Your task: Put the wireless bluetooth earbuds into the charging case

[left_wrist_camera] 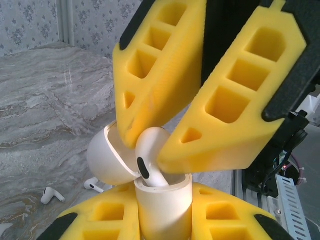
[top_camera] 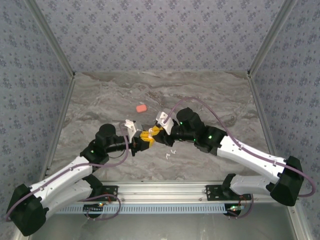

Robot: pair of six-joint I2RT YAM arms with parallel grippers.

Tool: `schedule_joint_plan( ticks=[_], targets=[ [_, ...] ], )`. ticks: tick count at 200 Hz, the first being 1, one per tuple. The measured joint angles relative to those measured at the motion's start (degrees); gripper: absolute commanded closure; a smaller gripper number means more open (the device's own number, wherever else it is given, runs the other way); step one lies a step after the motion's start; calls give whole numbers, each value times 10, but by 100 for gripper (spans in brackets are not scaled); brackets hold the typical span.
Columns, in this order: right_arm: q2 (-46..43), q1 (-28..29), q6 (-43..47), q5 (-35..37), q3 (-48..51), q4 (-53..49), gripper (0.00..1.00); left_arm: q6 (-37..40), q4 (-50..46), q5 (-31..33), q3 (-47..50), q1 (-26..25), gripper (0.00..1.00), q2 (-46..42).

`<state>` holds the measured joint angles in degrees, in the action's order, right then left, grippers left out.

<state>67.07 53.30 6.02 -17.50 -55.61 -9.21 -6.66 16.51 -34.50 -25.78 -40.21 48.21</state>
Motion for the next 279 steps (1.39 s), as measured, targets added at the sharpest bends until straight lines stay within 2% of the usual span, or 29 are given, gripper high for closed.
schedule_joint_plan(
  ticks=[40,67,100,141,183,219,279],
  targets=[
    [-5,-24,-21,-75,0,1,54,0,0,-1,0,0,100,-13],
    [-27,-41,-37,-112,-1,1,49,0,1,-1,0,0,100,-24],
    [-61,-80,-63,-121,-4,0,39,0,2,1,0,0,100,-31],
    [-53,-162,-125,-94,-8,-22,39,0,2,6,8,0,100,-47],
    [52,-214,-172,-52,-22,-93,43,1,0,10,9,0,100,-56],
    [174,-215,-173,-18,-72,-150,47,2,-4,10,9,0,100,-58],
    [334,-216,-158,22,-154,-188,51,2,-16,12,9,0,100,-63]
  ],
)
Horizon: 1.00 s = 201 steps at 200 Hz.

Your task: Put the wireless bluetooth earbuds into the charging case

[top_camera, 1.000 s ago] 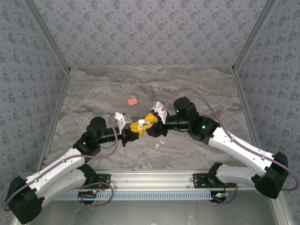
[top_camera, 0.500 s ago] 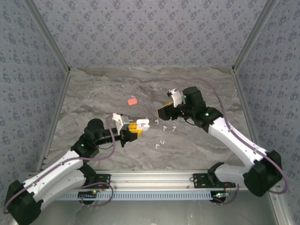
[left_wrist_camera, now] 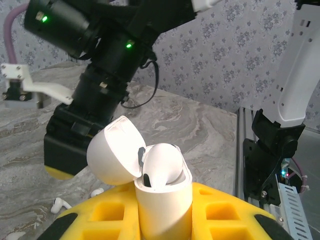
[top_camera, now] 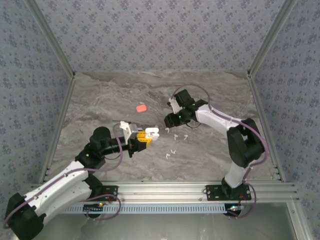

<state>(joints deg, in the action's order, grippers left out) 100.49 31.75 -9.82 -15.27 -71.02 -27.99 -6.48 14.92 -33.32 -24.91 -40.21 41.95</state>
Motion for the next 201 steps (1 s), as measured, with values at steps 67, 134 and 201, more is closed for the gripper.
schedule_joint_plan(
  ticks=[67,134,201],
  targets=[
    [89,5,19,15,-41,-7,57,0,-2,0,0,0,100,-3],
    [124,12,24,11,-52,-7,63,0,-5,4,0,0,100,-3],
    [135,15,26,8,-53,-7,73,0,-15,4,0,0,100,-7]
  ],
)
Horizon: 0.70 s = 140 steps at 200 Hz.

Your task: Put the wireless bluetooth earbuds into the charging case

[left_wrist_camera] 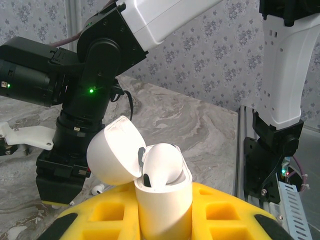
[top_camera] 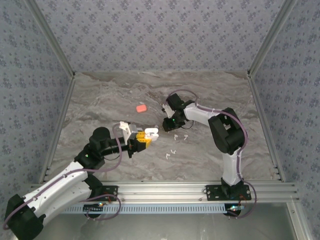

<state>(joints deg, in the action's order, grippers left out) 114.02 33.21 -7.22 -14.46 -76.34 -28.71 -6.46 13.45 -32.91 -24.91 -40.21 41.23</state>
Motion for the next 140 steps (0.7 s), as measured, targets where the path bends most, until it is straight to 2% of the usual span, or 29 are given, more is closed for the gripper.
schedule_joint_plan(
  ticks=[30,72,100,140],
  targets=[
    [0,2,3,-3,0,0,77,0,0,0,0,0,100,0],
    [-18,2,9,1,11,3,77,0,0,0,0,0,100,0],
    [-94,3,13,8,47,9,78,0,0,0,0,0,100,0],
    [-262,8,19,9,118,55,78,-2,5,7,0,0,100,0]
  ],
)
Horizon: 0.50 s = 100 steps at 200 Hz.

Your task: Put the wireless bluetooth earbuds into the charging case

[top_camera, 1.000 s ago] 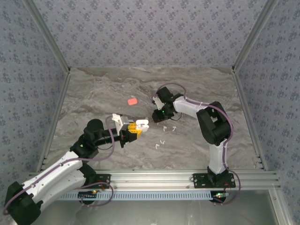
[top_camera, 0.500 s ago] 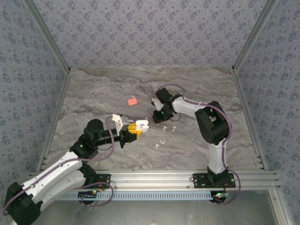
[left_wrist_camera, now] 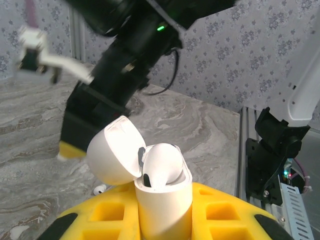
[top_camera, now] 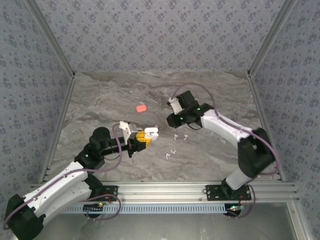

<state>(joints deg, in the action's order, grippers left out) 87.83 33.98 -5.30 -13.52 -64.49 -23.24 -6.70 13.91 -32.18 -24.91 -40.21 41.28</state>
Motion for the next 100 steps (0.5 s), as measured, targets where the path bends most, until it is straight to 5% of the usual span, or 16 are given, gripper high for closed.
schedule_joint_plan(
  ticks=[100],
  targets=[
    [-303,51,2,-48,143,159,76,-30,56,5,2,0,100,45]
  ],
)
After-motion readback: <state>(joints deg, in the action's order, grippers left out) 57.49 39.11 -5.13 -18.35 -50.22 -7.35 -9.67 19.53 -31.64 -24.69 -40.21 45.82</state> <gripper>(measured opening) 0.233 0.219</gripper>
